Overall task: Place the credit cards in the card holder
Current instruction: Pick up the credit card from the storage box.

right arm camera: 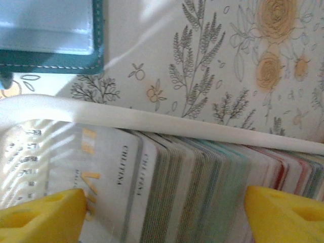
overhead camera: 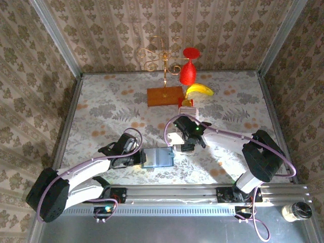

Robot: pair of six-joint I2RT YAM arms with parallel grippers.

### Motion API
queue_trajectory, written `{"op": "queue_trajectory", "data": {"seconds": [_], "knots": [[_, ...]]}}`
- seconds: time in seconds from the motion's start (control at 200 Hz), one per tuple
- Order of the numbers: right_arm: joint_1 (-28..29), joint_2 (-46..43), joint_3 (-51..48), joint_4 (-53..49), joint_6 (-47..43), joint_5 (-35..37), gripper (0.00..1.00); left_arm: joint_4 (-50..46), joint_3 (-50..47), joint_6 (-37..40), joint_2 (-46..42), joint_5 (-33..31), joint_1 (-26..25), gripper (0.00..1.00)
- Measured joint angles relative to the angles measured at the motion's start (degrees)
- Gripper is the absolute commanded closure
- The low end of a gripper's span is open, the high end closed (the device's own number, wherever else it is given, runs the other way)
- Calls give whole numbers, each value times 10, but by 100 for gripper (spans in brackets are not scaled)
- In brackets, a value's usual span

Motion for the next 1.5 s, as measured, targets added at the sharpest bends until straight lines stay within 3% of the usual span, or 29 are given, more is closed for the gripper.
{"op": "queue_trajectory", "data": {"seconds": [0.17, 0.295, 0.975, 1.5], "knots": [[0, -7, -1, 0, -5, 1, 47, 0, 0, 0, 1, 0, 0, 71], [0, -19, -10, 0, -6, 1, 49, 0, 0, 0, 1, 0, -3, 72], [5, -48, -23, -13, 6, -2, 87, 5, -4, -2, 6, 0, -3, 74], [19, -87, -23, -39, 19, 1, 94, 4, -4, -2, 5, 0, -3, 74]]}}
